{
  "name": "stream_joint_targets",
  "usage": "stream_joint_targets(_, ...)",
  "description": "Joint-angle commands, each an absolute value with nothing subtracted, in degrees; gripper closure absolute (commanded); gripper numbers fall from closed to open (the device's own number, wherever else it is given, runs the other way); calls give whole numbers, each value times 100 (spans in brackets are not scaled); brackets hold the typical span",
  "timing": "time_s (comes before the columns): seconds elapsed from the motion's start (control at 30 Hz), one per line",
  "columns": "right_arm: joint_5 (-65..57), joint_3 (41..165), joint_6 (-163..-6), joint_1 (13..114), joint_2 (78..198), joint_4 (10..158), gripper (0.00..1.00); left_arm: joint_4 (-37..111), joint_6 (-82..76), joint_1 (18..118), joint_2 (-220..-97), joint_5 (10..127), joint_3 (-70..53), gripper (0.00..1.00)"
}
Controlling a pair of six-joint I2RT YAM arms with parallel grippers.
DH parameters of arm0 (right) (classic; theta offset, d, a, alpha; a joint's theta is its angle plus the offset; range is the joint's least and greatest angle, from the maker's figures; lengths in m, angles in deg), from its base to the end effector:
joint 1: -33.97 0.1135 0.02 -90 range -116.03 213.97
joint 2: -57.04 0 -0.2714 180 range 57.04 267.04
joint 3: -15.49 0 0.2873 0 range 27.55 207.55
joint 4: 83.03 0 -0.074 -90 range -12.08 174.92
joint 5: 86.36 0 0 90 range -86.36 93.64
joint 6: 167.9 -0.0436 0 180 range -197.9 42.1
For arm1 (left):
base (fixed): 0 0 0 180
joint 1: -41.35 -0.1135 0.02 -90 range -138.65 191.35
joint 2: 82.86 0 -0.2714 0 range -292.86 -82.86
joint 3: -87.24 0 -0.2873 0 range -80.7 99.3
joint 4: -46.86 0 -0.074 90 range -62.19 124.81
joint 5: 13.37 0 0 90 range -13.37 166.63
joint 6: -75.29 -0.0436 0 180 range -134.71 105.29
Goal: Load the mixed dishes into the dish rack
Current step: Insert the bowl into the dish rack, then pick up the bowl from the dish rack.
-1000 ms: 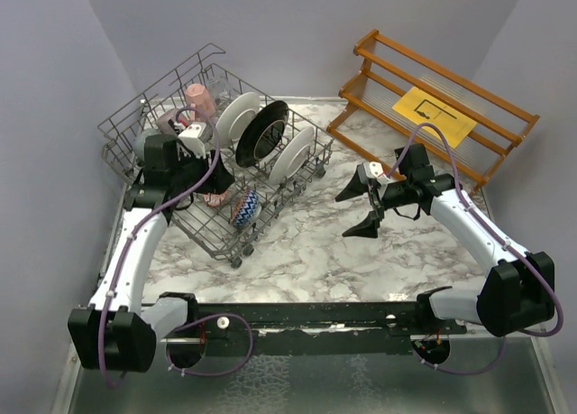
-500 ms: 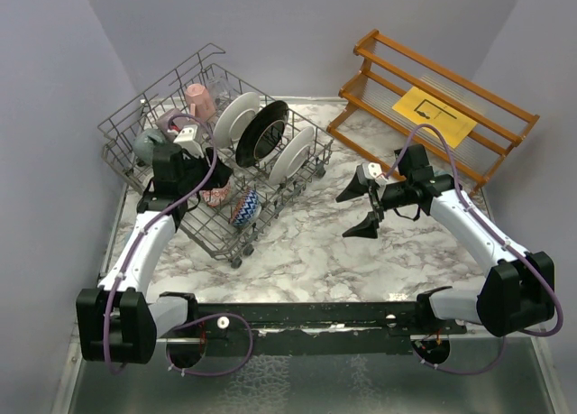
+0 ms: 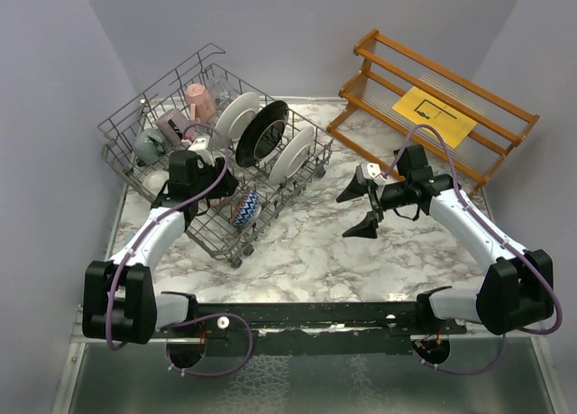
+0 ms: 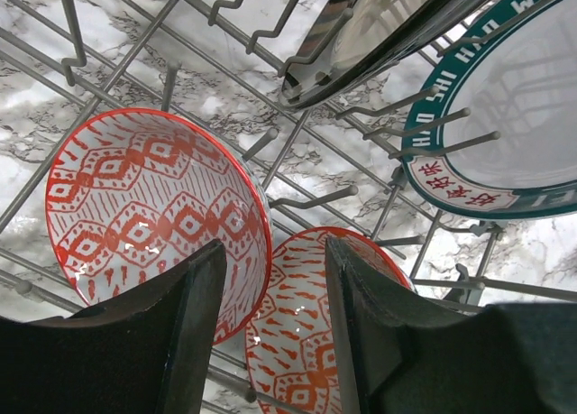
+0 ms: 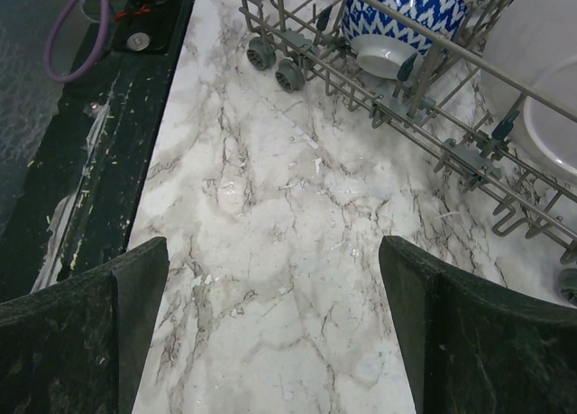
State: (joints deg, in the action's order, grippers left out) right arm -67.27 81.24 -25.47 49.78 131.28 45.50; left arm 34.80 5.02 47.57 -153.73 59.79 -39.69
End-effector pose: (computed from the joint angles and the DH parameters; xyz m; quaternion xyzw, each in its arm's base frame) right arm 0.2530 0.1145 0.2559 -0.5658 0.5670 0.4656 0.3764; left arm 0.3018 -0.0456 0.2245 -0.0278 0.8588 -0.2348 0.4545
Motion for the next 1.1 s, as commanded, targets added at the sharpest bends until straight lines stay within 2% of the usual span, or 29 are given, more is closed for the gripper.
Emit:
stream_joint_targets(0.0, -6619, 8073, -2453, 4996, 13159, 4581, 0, 3713, 355, 4876, -15582, 6345, -3930, 54)
stream_joint_targets(0.27, -6590, 8082, -2446, 4996, 13157, 4572, 0, 3495, 141, 5035, -16054, 6599, -3691, 71)
stream_joint_targets(0.43, -6582, 8081, -2446, 4995, 13149, 4568, 0, 3252, -20, 5140, -16096, 6602, -3497, 95)
stream_joint_targets(0.5, -6579, 8081, -2446, 4996, 13150, 4568, 0, 3069, -75, 5156, -16042, 6562, -3398, 99)
stream_joint_targets(1.07, -6574, 8094, -2416, 4996, 13122, 4548, 0, 1843, -351, 5154, -14806, 6625, -2529, 100)
